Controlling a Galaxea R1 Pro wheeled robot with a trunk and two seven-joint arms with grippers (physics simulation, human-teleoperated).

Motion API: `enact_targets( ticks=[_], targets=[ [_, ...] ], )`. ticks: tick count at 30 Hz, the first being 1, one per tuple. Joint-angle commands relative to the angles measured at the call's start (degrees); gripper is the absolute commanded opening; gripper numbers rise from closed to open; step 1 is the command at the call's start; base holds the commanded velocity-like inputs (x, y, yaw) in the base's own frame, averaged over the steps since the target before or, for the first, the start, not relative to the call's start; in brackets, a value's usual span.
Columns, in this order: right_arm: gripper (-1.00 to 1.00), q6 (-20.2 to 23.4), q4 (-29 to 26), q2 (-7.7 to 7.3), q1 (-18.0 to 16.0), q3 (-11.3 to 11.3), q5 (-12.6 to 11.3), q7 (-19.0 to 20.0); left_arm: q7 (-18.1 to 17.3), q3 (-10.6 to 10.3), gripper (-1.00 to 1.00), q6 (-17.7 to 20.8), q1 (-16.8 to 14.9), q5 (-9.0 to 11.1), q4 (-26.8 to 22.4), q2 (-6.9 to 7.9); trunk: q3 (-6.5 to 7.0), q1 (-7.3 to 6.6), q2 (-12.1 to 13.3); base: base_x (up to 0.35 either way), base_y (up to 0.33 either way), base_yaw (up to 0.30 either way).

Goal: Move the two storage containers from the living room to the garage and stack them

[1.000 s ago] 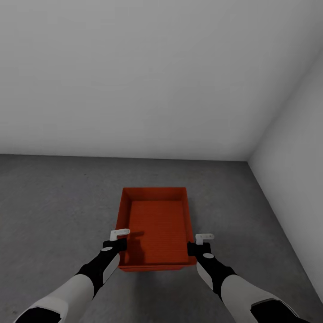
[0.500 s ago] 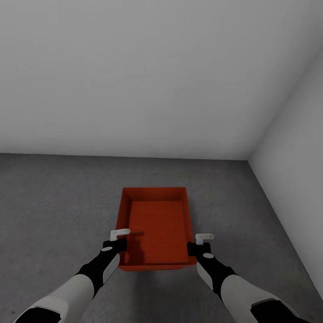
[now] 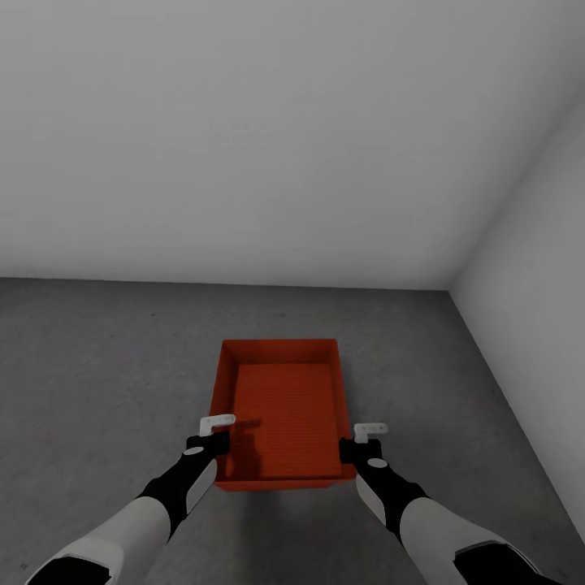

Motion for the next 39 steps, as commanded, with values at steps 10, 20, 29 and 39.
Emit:
enact_targets(
  ticks=[10,20,29,39],
  targets=[
    [-1.0,-0.3,0.4,-0.06,0.0,0.3,-0.9,-0.3,0.9,0.6,-1.0,-2.7,-0.1,-0.9,-0.2,0.24,-0.03,-0.01,0.0,0.011,0.025,0.0],
    [-1.0,-0.3,0.4,-0.06,0.0,0.3,-0.9,-0.3,1.0,0.6,-1.0,-2.7,-0.1,-0.9,-0.2,0.22,-0.03,-0.01,0.0,0.023,0.061,0.0],
    [-1.0,-0.3,0.4,-0.06,0.0,0.3,-0.9,-0.3,1.0,0.6,-1.0,-2.7,-0.1,-0.9,-0.2,0.25,-0.03,-0.01,0.0,0.0,0.001,0.0],
    [-1.0,-0.3,0.4,-0.06,0.0,0.3,-0.9,-0.3,0.9,0.5,-1.0,-2.7,-0.1,-0.9,-0.2,0.17,-0.03,-0.01,0.0,0.0,0.029,0.0]
  ],
)
